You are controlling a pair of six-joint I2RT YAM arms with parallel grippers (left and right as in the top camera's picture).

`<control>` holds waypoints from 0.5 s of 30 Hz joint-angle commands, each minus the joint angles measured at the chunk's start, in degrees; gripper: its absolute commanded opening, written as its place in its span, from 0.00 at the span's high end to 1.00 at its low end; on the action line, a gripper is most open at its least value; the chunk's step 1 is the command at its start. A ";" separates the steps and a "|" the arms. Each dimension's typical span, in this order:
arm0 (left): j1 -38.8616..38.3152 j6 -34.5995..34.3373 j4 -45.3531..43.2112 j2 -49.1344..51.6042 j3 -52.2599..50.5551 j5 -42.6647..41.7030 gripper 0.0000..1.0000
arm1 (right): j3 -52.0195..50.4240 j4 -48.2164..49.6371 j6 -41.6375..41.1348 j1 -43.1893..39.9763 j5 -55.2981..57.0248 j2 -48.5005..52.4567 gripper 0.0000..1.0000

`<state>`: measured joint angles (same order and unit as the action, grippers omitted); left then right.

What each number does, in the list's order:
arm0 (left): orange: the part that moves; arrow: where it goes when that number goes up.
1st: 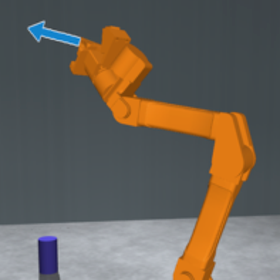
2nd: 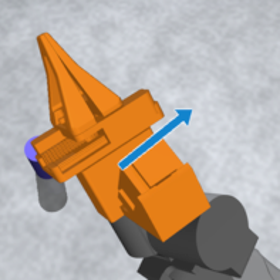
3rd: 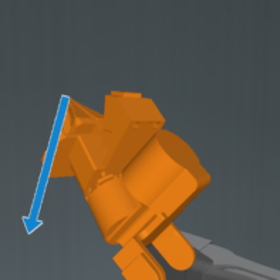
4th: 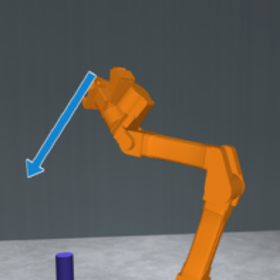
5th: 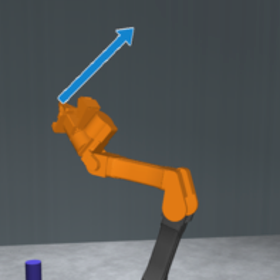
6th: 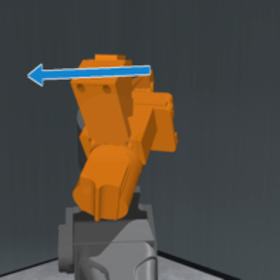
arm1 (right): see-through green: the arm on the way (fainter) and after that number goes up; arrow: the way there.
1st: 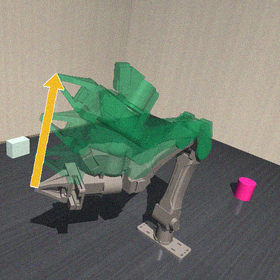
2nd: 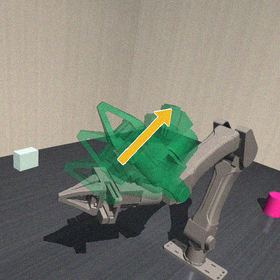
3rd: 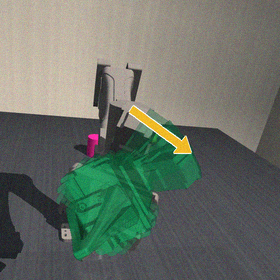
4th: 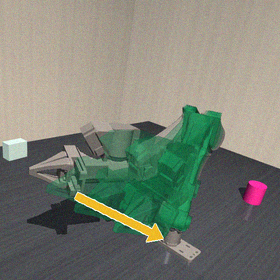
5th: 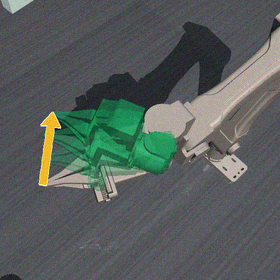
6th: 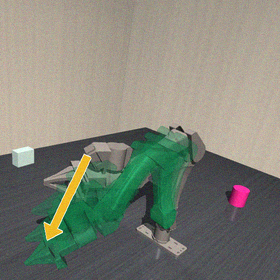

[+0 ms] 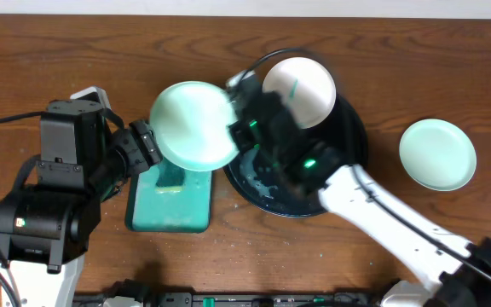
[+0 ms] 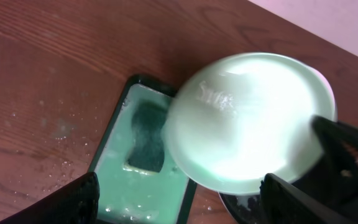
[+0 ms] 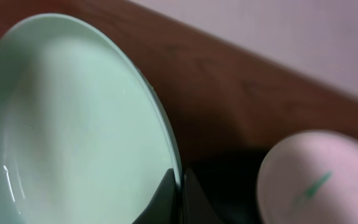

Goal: Clean dirty plates on tray and stack at the side
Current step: 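Carry the plate right and stack it on the first cleaned plate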

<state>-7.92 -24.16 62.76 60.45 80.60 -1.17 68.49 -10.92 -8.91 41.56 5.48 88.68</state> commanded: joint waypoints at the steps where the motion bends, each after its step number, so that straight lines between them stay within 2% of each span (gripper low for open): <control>1: 0.13 -0.11 0.02 0.15 0.94 0.11 0.17 | 0.52 -5.27 -10.73 -11.37 -11.58 -8.00 0.99; 2: 0.13 -0.11 0.02 0.15 0.94 0.11 0.17 | 0.52 -6.49 -11.54 -13.20 -11.56 -8.72 0.99; 3: 0.13 -0.09 0.02 0.15 0.94 0.11 0.17 | 0.52 -11.89 -14.62 -21.07 -10.88 -10.91 0.99; 6: 0.13 -0.09 0.02 0.15 0.94 0.11 0.17 | 0.50 -19.80 -19.58 -33.53 -8.59 -11.87 0.99; 8: 0.13 -0.11 0.02 0.15 0.94 0.11 0.17 | 0.39 -26.38 -21.33 -46.34 -5.95 -10.91 0.99; 11: 0.13 -0.09 0.02 0.15 0.94 0.11 0.17 | 0.39 -30.47 -21.31 -58.97 -4.39 -8.00 0.99; 15: 0.13 -0.11 0.02 0.15 0.94 0.11 0.17 | 0.39 -32.83 -21.29 -70.38 -2.40 -1.55 0.99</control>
<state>-7.92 -24.18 62.76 60.58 80.60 -1.19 68.90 -42.41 -28.42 -22.39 1.58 82.83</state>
